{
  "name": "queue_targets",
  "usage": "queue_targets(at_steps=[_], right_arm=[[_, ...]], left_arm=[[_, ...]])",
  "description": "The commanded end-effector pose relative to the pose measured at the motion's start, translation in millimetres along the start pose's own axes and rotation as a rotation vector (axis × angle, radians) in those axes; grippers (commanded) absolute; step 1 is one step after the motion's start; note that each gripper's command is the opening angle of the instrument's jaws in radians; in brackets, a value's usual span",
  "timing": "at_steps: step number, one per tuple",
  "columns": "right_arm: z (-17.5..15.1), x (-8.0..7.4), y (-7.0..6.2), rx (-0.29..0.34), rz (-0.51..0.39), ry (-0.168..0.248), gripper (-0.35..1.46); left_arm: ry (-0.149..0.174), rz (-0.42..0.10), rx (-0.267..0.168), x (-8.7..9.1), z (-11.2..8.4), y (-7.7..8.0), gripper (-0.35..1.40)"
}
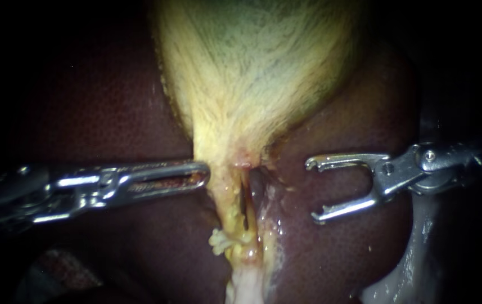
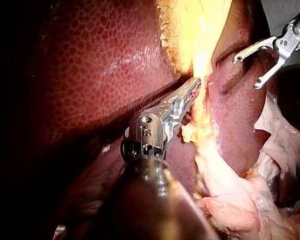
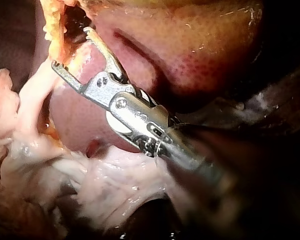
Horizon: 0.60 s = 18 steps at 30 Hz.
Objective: Going back second clip left tube
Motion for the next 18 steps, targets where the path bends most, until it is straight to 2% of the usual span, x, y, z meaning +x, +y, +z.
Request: queue_targets(at_steps=[1,7,18], right_arm=[[0.0,0.0,0.0,0.002,-0.009,-0.003,0.6],[-0.1,-0.1,-0.1,0.003,-0.046,-0.006,0.6],[-0.3,-0.2,-0.2,0.004,-0.052,-0.006,0.6]], left_arm=[[0.0,0.0,0.0,0.1,0.7,0.2,-0.35],[0.0,0.004,0.002,0.7,3.3,0.8,-0.35],[0.006,0.008,0.007,1.3,3.9,0.5,-0.35]])
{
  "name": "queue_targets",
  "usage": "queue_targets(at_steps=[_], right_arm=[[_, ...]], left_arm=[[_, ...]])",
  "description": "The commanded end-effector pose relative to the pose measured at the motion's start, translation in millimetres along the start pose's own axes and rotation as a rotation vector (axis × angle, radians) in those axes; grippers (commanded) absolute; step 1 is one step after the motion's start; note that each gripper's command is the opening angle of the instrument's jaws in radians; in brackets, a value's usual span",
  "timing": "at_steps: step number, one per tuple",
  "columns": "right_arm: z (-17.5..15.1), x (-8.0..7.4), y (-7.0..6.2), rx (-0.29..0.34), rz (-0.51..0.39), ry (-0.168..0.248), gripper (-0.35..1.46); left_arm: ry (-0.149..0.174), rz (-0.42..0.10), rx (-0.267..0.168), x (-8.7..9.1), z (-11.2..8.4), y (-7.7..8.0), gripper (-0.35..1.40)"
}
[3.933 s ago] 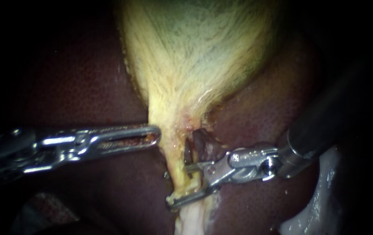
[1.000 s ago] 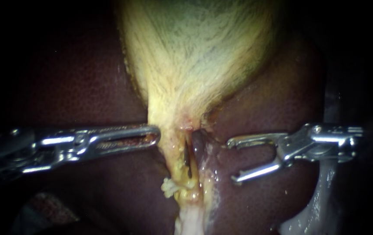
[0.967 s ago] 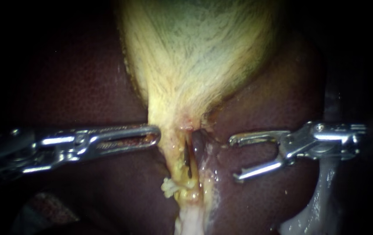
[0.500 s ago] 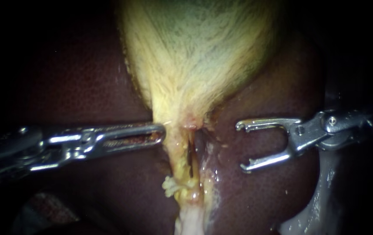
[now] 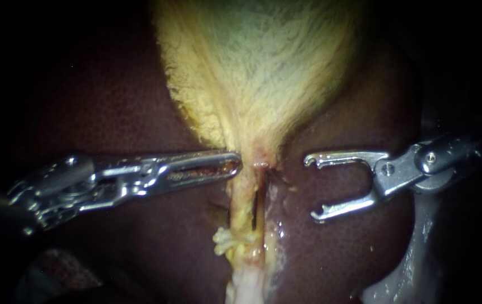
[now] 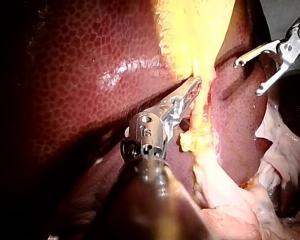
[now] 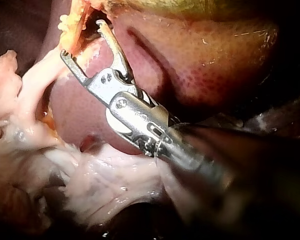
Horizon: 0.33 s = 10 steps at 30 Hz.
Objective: Going back second clip left tube
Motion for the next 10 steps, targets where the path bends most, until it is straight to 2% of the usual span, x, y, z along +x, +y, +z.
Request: queue_targets(at_steps=[1,10], right_arm=[[0.0,0.0,0.0,0.0,0.001,0.0,0.6],[0.0,-0.1,-0.1,-0.003,0.0,0.0,0.6]], left_arm=[[0.001,0.001,-0.001,0.0,0.0,0.0,-0.35],[0.002,0.002,0.0,0.1,-0.2,0.1,-0.35]])
